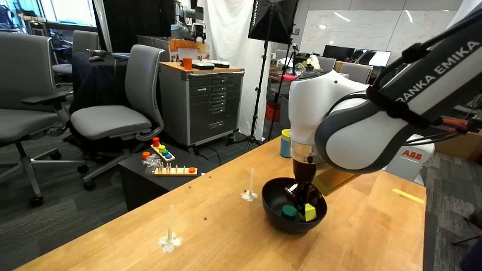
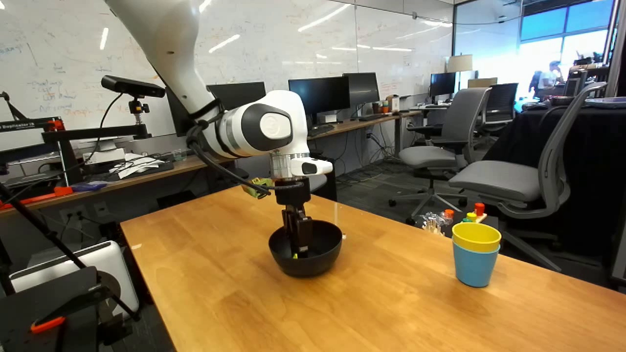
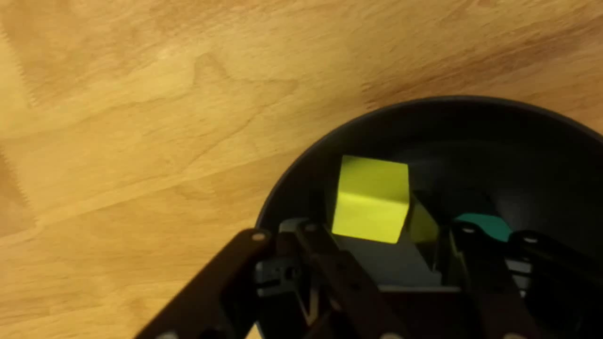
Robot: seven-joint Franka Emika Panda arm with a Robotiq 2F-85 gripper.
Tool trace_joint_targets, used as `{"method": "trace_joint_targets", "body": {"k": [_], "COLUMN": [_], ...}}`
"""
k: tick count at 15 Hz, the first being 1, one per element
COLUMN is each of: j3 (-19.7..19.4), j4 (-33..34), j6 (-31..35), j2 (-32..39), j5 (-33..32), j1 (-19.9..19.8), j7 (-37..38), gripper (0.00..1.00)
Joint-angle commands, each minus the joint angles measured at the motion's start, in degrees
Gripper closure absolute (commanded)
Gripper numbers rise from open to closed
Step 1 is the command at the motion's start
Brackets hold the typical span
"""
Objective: Put the blocks in the bowl
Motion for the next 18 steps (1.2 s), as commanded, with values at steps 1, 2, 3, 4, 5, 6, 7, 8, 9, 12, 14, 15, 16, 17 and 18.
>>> {"method": "trace_joint_targets", "body": {"k": [1, 2, 3, 4, 5, 6, 7, 8, 9, 12, 14, 15, 16, 17, 18], "j3": [-0.39, -0.21, 0.03, 0.39, 0.72, 1.21, 1.81, 2.72, 3.51, 6.50, 9.45, 11.23, 12.44, 13.35, 10.85], "j4": [-0.63, -0.56, -0.49, -0.46, -0.45, -0.44, -0.34, -0.33, -0.18, -0.01, -0.11, 0.05, 0.86, 2.26, 1.27], "j6": [0.47, 0.48, 0.52, 0.58, 0.66, 0.64, 0.38, 0.04, -0.53, -1.52, -2.83, -4.17, -6.82, -10.05, -5.29], "j2": [-1.01, -1.18, -1.47, -1.96, -2.47, -3.29, -4.04, -5.31, -6.49, -10.61, -13.69, -15.03, -16.09, -16.53, -14.07], "j5": [-1.01, -0.80, -0.55, -0.22, 0.04, 0.46, 0.92, 1.73, 2.48, 5.23, 8.62, 10.98, 12.88, 14.61, 11.05], "j1": [0.80, 0.70, 0.57, 0.37, 0.19, -0.08, -0.38, -0.83, -1.15, -2.60, -4.74, -6.18, -7.31, -8.35, -5.54], "j7": [-0.52, -0.76, -1.11, -1.64, -2.19, -2.88, -3.75, -4.96, -6.00, -10.87, -17.22, -21.73, -25.61, -29.37, -22.04], "gripper": [0.18, 0.12, 0.02, 0.00, 0.00, 0.00, 0.00, 0.00, 0.00, 0.00, 0.00, 0.00, 0.00, 0.00, 0.00]}}
